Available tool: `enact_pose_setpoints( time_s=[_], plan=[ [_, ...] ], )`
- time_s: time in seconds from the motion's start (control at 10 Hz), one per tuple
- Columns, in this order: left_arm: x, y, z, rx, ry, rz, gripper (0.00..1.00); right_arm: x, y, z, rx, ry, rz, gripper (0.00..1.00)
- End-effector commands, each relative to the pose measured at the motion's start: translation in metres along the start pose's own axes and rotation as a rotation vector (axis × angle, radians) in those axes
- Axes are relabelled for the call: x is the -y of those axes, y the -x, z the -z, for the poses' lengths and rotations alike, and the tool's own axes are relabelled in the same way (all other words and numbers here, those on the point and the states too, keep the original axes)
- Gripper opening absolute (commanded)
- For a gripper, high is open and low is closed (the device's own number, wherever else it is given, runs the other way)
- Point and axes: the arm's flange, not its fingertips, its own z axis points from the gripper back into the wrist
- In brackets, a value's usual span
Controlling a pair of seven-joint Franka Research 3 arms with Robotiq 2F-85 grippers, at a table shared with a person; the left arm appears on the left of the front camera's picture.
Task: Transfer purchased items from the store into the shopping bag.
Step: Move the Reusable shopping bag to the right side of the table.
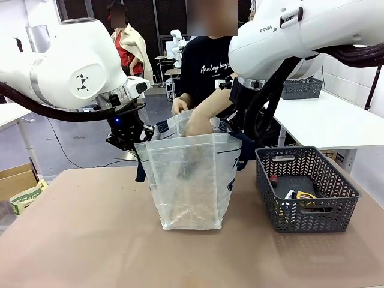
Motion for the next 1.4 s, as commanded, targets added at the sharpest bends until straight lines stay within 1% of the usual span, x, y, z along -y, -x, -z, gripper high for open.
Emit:
enact_pose_setpoints(
  time_s=[0.0,1.3],
  plan=[
    [-0.0036,0.0006,0.0001,0.001,-0.002,-0.019,0.0,0.0019,0.0009,0.0,-0.001,0.001,0.01,0.0],
    [-0.0036,0.0006,0.0001,0.001,-0.002,-0.019,0.0,0.0019,0.0009,0.0,-0.001,0.001,0.01,0.0]
  ],
)
